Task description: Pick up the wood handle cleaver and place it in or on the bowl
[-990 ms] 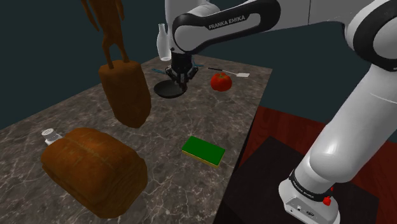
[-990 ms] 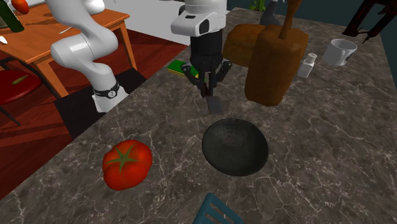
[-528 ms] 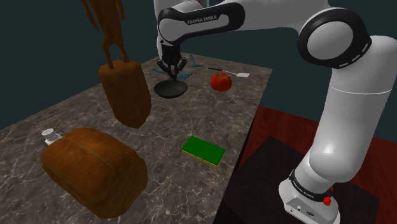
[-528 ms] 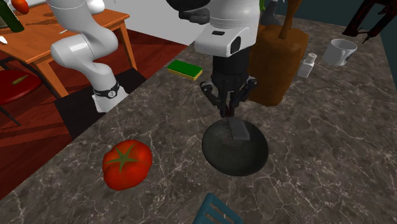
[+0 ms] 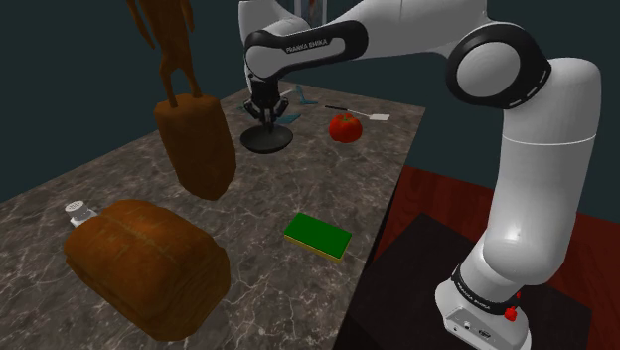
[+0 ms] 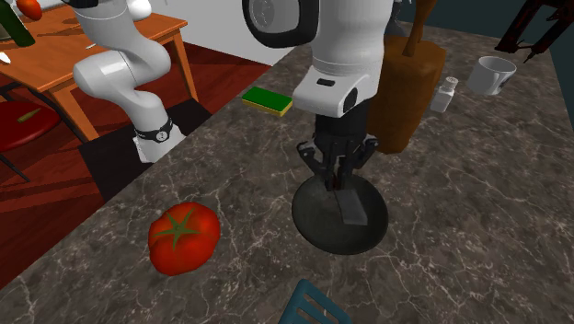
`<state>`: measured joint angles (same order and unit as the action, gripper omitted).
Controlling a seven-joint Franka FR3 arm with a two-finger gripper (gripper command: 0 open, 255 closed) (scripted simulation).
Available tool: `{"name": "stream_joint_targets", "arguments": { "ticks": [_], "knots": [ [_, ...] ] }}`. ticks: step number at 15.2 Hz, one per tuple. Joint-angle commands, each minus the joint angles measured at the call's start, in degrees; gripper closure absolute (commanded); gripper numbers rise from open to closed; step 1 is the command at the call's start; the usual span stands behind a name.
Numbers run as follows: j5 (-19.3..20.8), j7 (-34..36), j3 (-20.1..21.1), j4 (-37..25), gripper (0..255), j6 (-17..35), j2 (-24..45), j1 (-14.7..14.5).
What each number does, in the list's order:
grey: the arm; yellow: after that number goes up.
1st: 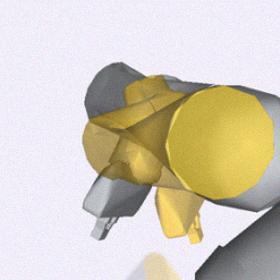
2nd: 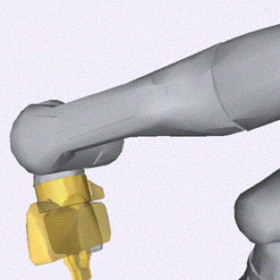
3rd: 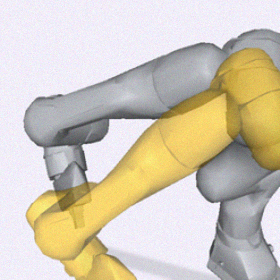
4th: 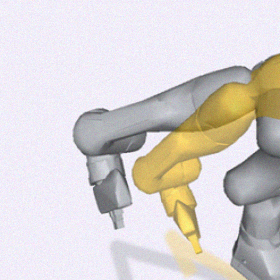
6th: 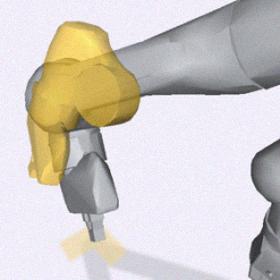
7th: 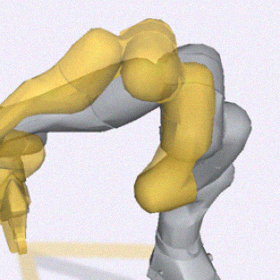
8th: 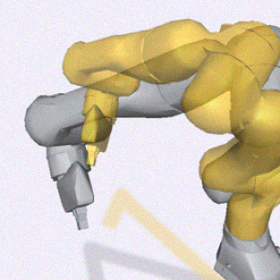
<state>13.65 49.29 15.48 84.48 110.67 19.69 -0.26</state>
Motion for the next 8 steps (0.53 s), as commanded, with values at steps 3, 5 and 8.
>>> {"name": "stream_joint_targets", "arguments": {
  "ticks": [3, 5, 8],
  "knots": [
    [0.3, 0.4, -0.1, 2.8, 255, 3.0, 0.2, 0.2],
    [0.4, 0.7, -0.2, 4.0, 255, 4.4, 0.4, 0.2],
    [0.7, 1.0, -0.3, 5.4, 255, 6.1, 0.7, 0.3]
  ]
}}
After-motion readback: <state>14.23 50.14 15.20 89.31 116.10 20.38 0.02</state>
